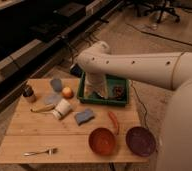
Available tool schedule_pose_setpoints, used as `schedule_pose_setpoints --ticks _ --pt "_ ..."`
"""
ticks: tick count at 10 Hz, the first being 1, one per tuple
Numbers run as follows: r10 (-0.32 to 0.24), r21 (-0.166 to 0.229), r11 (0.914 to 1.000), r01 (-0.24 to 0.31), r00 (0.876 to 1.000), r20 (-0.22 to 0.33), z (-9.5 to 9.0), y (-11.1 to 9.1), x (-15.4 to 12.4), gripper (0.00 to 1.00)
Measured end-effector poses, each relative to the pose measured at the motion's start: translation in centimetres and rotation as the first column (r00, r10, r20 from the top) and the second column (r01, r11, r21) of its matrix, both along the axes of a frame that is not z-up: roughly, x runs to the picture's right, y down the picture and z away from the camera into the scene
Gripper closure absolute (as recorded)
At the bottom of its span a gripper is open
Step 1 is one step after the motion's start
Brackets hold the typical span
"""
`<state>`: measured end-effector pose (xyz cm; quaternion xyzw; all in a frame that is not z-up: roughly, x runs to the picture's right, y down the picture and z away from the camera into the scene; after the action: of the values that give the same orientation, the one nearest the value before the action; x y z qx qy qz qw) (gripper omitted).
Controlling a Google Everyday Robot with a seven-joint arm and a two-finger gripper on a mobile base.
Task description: Place grapes in red bowl
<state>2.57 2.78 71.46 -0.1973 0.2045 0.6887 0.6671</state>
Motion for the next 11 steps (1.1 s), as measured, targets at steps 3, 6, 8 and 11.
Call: schedule_pose_setpoints --ticks 3,6,8,11 --pt "0.051 0.034 0.9982 -0.05 0.998 -0.027 -0.4 -0.1 7.0 0.35" --pt "0.049 0.039 0.9981 -0.048 0.999 -0.024 -0.1 -0.1 7.6 0.35" --pt "0.052 0.04 0.9979 -0.051 0.998 -0.026 -0.1 -0.2 7.8 0.35" --pt "0.047 0.044 0.998 -0.046 0.998 -0.03 -0.1 -0.2 7.9 0.35"
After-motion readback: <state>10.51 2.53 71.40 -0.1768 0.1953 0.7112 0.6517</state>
